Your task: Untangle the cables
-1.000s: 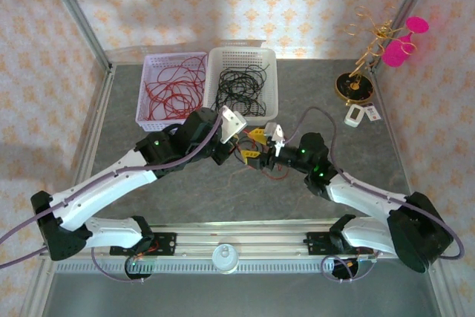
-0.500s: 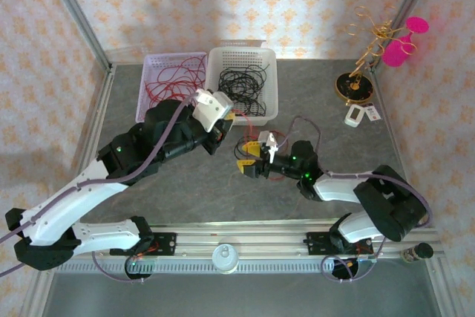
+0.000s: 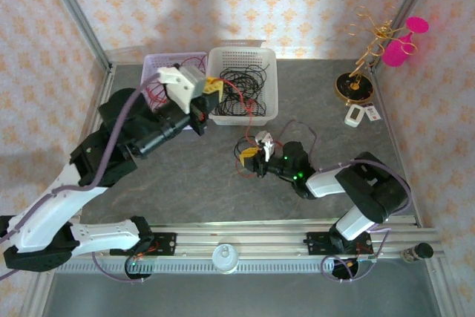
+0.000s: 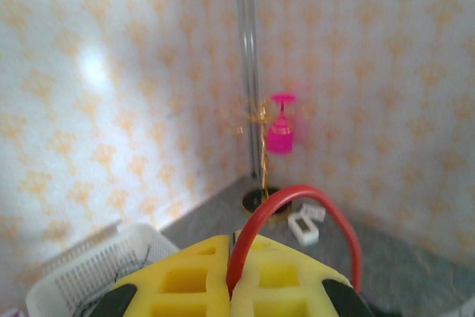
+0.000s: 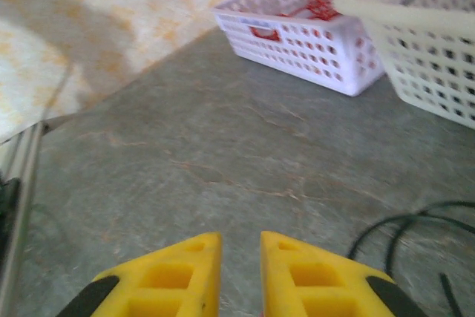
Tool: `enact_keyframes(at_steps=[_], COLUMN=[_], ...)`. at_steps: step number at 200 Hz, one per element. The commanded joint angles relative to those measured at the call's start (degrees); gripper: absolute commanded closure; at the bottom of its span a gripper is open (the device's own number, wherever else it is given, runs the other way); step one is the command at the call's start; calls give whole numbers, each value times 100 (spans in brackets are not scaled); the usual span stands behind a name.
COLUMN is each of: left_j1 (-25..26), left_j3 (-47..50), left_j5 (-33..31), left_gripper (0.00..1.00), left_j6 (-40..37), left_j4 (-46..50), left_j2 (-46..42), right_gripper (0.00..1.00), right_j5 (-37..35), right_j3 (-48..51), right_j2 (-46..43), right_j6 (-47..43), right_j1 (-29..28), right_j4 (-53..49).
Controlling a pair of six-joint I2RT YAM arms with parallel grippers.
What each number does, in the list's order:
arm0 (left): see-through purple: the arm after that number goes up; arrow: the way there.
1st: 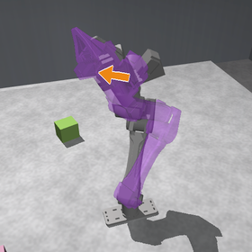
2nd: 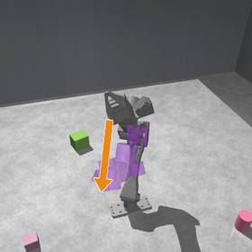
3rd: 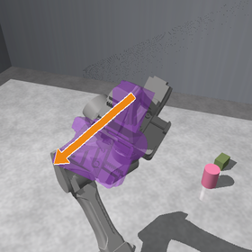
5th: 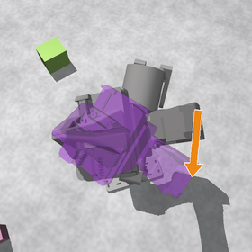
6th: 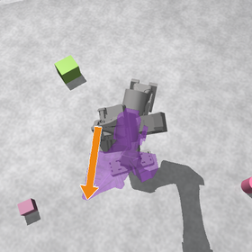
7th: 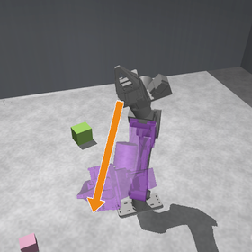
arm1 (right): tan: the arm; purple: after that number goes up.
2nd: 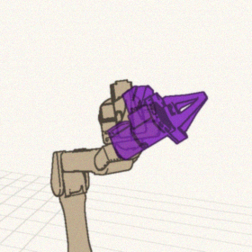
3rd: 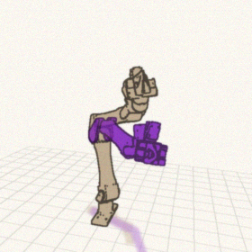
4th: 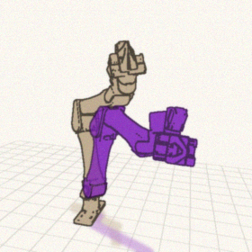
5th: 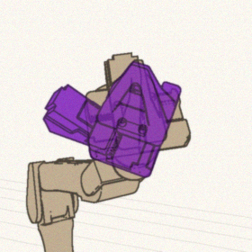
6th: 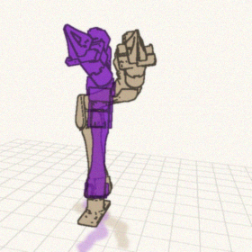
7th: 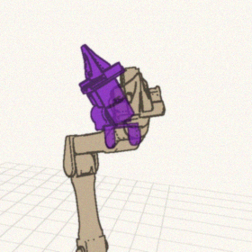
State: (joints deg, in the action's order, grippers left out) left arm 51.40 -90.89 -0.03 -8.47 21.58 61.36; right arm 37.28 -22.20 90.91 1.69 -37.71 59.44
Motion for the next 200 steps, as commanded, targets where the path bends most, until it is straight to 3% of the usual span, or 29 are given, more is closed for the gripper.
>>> enact_keyframes(at_steps=[1,48,89,145,173,200], left_j1=[26,20,25,22,25,26], left_j3=[-426,-1256,-2401,-3306,-3359,-2985], left_j5=[-473,-1115,-1825,-1902,-2158,-2760], left_gripper=[100,100,100,100,100,100], left_j6=[-213,-430,-1192,-1759,-1912,-2100], left_j4=[-660,-848,-1123,-1598,-1505,-1764], left_j2=[-153,143,646,1129,1299,1294], right_gripper=[79,82,83,84,84,76], right_j5=[-844,-1721,-2046,-2277,-2299,-2313], right_j3=[-128,228,452,653,724,717], right_j2=[174,282,361,423,108,-504], right_j6=[323,703,865,1052,1055,950], right_j1=[-10,9,35,36,36,36], right_j4=[-75,69,183,319,102,-430])
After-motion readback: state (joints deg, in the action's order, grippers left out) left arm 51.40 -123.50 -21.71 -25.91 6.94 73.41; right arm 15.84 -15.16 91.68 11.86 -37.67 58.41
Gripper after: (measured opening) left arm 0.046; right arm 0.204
